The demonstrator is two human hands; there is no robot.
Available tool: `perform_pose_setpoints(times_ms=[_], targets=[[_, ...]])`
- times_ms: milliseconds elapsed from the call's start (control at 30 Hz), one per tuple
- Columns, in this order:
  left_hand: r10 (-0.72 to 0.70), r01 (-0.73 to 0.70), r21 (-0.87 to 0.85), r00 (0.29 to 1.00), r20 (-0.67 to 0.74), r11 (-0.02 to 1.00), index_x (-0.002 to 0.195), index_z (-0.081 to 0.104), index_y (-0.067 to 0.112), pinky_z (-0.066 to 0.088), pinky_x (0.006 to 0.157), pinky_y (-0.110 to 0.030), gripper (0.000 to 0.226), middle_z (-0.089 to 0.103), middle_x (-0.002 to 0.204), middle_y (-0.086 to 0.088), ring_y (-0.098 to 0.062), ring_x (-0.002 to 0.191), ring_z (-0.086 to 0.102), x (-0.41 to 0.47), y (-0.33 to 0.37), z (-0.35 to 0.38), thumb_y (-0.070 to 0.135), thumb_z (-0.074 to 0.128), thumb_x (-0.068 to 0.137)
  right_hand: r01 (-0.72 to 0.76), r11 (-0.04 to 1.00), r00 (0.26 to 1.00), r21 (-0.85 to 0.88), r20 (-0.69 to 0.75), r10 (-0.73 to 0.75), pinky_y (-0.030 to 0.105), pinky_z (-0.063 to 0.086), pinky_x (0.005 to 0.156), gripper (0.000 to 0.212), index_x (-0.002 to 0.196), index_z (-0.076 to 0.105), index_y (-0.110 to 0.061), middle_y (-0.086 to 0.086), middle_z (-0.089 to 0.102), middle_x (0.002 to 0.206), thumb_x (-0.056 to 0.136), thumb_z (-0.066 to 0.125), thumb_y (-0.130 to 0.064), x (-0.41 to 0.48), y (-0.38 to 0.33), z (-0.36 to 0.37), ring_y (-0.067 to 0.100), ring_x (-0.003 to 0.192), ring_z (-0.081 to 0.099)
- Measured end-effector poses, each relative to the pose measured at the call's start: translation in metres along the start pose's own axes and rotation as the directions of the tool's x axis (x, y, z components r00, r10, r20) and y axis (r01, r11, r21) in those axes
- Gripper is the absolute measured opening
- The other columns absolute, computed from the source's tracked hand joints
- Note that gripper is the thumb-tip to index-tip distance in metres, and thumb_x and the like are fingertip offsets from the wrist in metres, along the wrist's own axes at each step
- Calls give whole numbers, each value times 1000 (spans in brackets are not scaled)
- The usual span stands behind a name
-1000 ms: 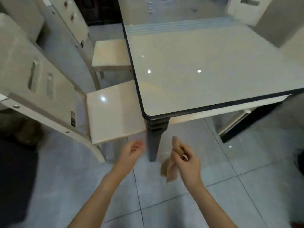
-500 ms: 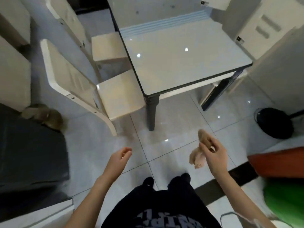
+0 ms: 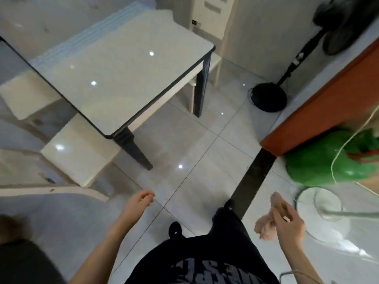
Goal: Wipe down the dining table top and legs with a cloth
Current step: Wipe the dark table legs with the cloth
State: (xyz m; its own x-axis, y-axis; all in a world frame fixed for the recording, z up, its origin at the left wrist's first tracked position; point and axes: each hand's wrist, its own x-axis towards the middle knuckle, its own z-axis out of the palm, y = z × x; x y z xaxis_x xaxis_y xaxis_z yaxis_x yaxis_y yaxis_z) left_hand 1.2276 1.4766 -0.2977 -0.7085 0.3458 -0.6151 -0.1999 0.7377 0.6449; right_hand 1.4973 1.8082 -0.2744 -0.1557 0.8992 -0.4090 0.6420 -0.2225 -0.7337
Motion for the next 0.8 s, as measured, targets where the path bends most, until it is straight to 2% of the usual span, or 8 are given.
perform_pose_setpoints(times_ms=[100,233,333,467,633,800], targets=[[38,-35,-53,998,57,998,94,65,27,51,81,-29,15,68,91,-1,-17,86,64,39,61,40,22,51,96,-84,995,994,44,-66,87,41,47,95,47,129,60,-8,12,66,115,84,72,-5,38,7,-30,25,98,60],[44,-32,-134,995,85,990,95,66,13,48,72,-24,17,68,89,-8,-21,80,62,73,133,103,16,50,96,-125,990,987,68,-97,131,41,47,91,41,124,63,-7,11,67,105,84,71,-4,99,1,-63,32,99,63],[32,-20,-144,996,82,989,89,66,10,45,68,-25,18,66,83,-10,-19,73,57,83,170,135,12,49,96,-87,995,993,40,-80,90,40,49,88,39,123,64,-9,12,69,110,84,70,-5,146,-21,-75,29,95,63],[-16,21,-122,999,40,992,91,66,10,46,71,-29,18,67,84,-11,-22,75,59,95,187,146,12,48,97,39,999,999,13,34,-39,32,45,79,39,124,64,-11,5,66,98,86,69,-6,203,-73,-65,24,89,62],[-96,92,-128,995,-22,987,91,66,16,47,70,-30,20,69,85,-8,-25,78,63,118,186,138,11,47,97,195,981,974,7,119,-194,16,37,79,40,125,63,-6,0,63,108,86,69,-4,264,-151,-23,14,95,56],[-168,152,-193,984,-65,969,90,67,15,47,71,-34,22,70,86,-10,-27,79,63,169,202,127,10,47,97,263,964,953,-26,160,-256,22,40,88,45,127,62,-8,-2,64,112,84,73,-8,331,-211,27,12,102,57]])
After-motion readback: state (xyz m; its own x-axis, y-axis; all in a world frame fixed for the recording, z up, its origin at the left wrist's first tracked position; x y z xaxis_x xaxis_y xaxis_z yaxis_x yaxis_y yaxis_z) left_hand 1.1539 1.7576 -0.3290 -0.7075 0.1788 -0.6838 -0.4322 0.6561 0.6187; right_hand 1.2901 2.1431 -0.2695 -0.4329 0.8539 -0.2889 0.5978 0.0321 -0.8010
